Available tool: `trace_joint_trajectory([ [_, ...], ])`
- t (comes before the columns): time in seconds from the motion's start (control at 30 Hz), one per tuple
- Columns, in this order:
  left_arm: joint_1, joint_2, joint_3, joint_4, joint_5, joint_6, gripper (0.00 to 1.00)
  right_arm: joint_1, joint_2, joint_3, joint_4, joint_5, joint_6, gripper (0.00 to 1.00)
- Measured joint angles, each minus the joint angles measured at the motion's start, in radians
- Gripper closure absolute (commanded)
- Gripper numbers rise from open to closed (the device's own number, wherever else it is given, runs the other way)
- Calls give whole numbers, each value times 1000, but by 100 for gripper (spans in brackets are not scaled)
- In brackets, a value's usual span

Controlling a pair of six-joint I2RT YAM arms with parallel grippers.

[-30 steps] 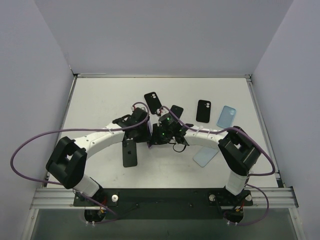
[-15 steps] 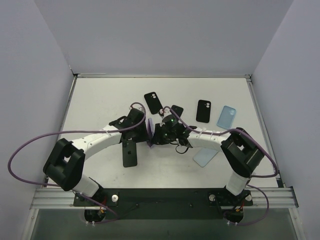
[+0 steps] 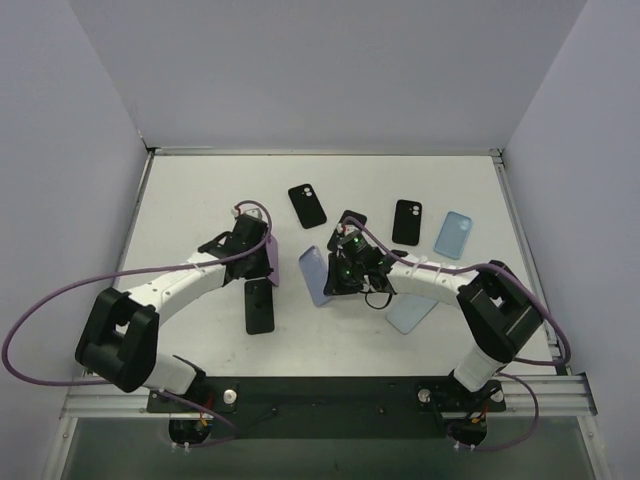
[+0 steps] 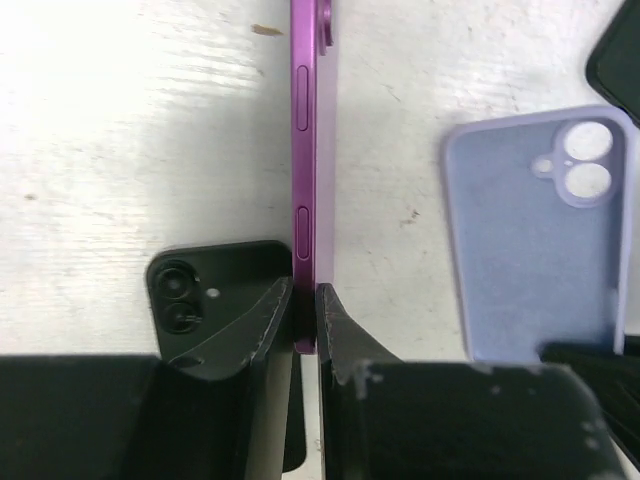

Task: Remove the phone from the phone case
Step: Remove the phone case from the phone, then place the phone case at the center of the board.

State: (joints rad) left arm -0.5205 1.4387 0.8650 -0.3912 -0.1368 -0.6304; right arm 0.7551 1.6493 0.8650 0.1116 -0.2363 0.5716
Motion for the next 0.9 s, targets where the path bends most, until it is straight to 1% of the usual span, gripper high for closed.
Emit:
trace_joint_trajectory([
  [0.13,27,-23,0,-21,-24,14,100,-2,-32,0,-49,-15,-4,100],
  [0.27,76,-59,2,-48,6,15,100,-9,-72,11,-101,-41,-23,100],
  [0.43,213,-80,6,-28,95,13,100,-16,-77,57,-134,-127,-68,100],
  [0.57,307,-75,5,36,181,0,100,-6,-77,40,-137,-183,-79,100],
  [0.6,327,-67,6,62,208,-8,100,-1,-77,28,-137,-192,-79,78],
  [0.63,342,-58,5,86,230,-14,100,0,-77,17,-138,-198,-77,62],
  [0.67,363,-41,6,123,266,-24,100,1,-76,3,-142,-205,-76,42],
  [0.77,420,28,5,245,367,-60,100,10,-69,-17,-177,-196,-75,19],
  [0.9,470,165,37,364,457,-91,100,17,-91,-27,-234,-105,-76,14],
])
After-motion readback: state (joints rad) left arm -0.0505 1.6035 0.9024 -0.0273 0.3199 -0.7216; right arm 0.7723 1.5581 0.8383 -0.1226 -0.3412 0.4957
